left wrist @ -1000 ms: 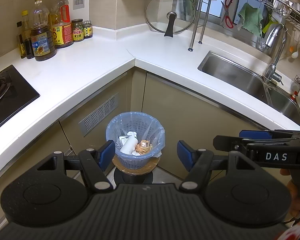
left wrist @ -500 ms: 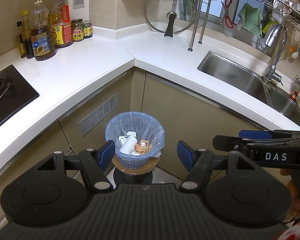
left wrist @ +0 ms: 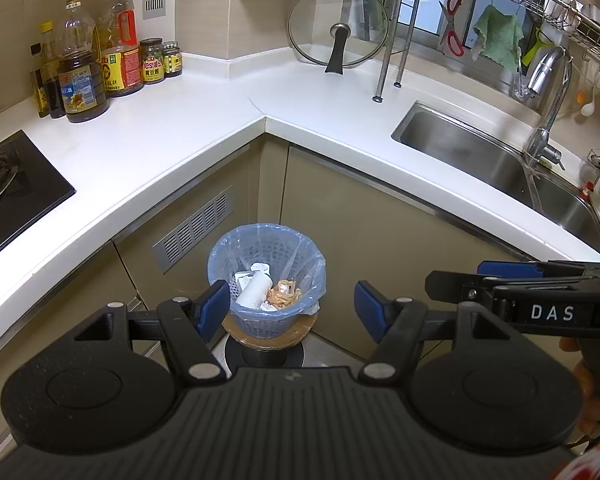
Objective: Collect trash
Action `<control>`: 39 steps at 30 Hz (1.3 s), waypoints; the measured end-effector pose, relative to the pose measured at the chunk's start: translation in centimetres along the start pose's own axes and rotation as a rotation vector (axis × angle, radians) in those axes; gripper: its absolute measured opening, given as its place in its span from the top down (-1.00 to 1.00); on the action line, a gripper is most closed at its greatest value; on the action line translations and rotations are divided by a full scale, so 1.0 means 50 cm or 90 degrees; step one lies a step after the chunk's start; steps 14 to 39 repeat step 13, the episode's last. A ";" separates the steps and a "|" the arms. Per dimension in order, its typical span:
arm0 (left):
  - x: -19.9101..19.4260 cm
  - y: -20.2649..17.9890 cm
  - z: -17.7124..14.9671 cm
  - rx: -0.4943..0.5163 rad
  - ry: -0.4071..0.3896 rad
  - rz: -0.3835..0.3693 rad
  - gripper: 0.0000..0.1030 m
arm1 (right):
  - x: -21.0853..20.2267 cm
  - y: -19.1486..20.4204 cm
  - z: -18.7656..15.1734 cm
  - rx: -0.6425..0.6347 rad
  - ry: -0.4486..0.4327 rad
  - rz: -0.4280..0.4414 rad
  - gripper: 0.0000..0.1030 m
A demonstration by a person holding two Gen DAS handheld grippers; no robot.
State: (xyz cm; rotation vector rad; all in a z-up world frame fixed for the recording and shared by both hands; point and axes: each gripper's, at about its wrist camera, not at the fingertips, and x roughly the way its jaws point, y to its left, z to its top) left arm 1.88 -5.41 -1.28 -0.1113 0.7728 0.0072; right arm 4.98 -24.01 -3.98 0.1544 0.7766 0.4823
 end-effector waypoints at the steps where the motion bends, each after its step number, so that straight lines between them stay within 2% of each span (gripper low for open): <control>1: 0.000 0.000 0.000 0.000 0.000 0.000 -0.29 | 0.000 0.000 0.000 0.001 0.000 -0.001 -0.45; 39: 0.003 0.001 -0.001 0.006 0.002 -0.001 -0.32 | 0.000 -0.002 0.000 0.003 0.001 -0.001 -0.45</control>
